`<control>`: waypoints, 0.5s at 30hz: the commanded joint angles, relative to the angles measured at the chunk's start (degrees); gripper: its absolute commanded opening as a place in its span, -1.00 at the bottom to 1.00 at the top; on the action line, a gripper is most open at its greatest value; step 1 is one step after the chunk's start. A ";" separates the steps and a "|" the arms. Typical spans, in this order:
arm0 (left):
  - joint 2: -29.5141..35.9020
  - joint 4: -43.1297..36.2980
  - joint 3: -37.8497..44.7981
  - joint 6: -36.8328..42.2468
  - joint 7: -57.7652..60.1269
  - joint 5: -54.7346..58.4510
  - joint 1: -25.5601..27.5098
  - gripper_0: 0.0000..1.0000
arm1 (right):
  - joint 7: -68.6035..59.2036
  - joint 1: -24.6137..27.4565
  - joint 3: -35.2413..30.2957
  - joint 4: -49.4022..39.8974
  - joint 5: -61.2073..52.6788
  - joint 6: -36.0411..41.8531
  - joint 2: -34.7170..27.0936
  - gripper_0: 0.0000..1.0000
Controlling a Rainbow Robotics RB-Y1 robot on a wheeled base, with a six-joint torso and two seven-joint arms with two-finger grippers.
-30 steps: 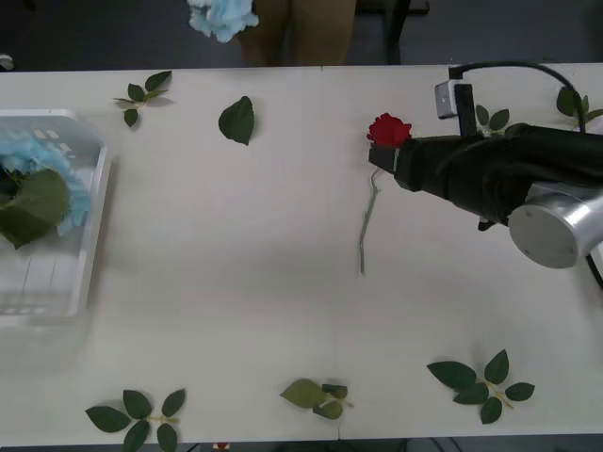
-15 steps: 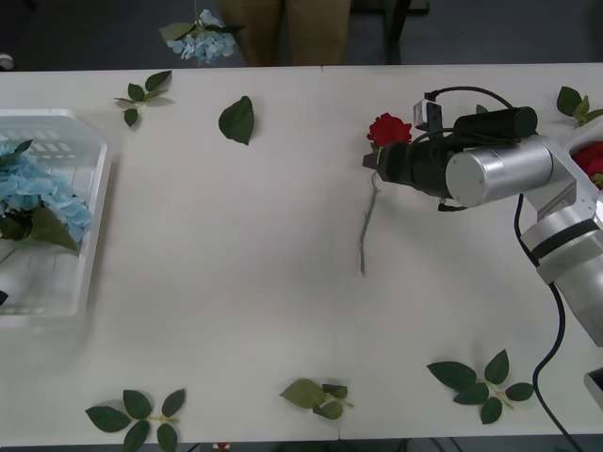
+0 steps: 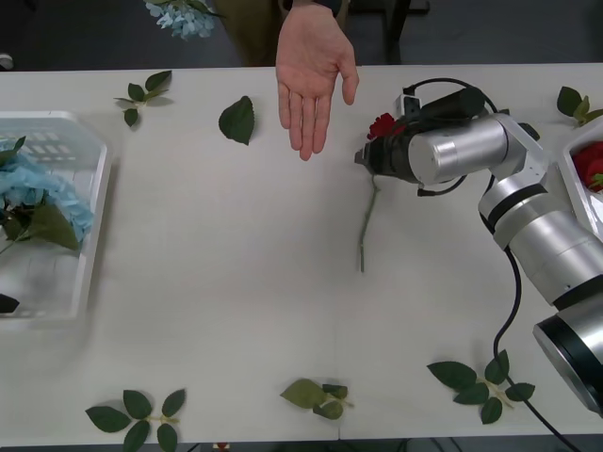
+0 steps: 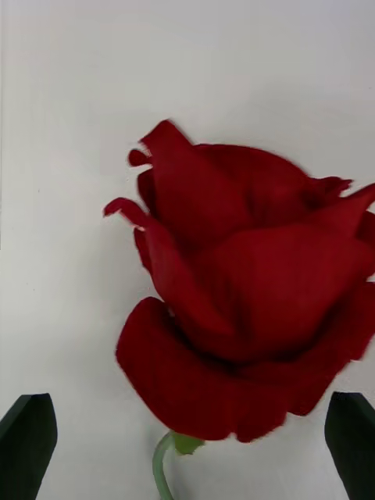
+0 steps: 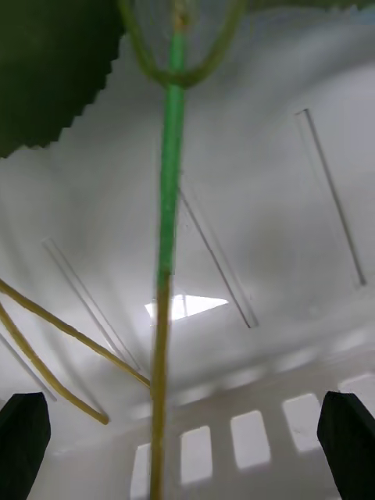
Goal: Place the red flowers into the right box and the blue flowers into the left box. If a person shows an open palm, hand one flower to the person first, then continue sorting.
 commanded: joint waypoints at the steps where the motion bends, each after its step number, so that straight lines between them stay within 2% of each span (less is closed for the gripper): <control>1: 3.91 -3.51 1.66 8.65 -1.28 2.13 -2.56 1.00 | 2.07 -3.14 4.89 -0.41 4.04 -0.09 1.65 1.00; 8: 10.07 -4.74 1.66 17.09 -2.42 11.00 -7.84 1.00 | 2.24 -3.05 9.46 -0.41 6.77 1.41 1.82 1.00; 15: 11.82 -5.44 1.57 15.51 -9.10 26.91 -9.51 1.00 | 2.42 -3.05 10.42 -0.41 6.68 4.66 2.09 1.00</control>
